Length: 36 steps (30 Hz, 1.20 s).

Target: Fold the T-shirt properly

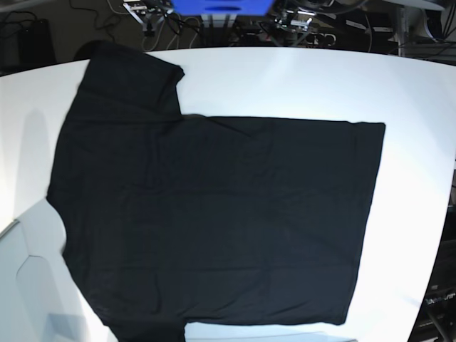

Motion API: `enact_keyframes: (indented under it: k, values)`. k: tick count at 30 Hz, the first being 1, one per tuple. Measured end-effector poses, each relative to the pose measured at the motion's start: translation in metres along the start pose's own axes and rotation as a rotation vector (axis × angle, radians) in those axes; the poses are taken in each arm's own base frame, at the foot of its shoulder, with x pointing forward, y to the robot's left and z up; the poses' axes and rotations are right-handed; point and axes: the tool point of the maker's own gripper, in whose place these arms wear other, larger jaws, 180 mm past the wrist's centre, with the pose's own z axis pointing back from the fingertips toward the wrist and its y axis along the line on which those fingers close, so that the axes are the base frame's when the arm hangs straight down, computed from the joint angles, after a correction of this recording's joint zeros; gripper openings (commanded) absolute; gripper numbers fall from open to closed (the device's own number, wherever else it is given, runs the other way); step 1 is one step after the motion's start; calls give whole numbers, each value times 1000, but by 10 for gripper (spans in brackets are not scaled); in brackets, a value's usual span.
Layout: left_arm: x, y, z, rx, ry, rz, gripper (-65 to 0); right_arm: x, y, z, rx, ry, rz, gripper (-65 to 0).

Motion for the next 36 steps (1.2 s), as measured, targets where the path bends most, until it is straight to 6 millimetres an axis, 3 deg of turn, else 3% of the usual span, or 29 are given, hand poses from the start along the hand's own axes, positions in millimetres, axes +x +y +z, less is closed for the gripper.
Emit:
enact_keyframes:
  k: [11, 17, 31, 36]
  values:
    - [-7, -9, 1, -13, 13, 3, -650, 1, -3, 0, -4, -2, 4, -650]
    - [-17, -8, 2, -12, 30, 2, -650, 1, -3, 0, -5, -2, 3, -650]
    - [-17, -8, 2, -11, 26, 3, -650, 1, -4, 0, -5, -2, 3, -650]
    - [-26, -5, 11, -10, -13, -1, -650, -7, -5, 4, -4, -44, 4, -650]
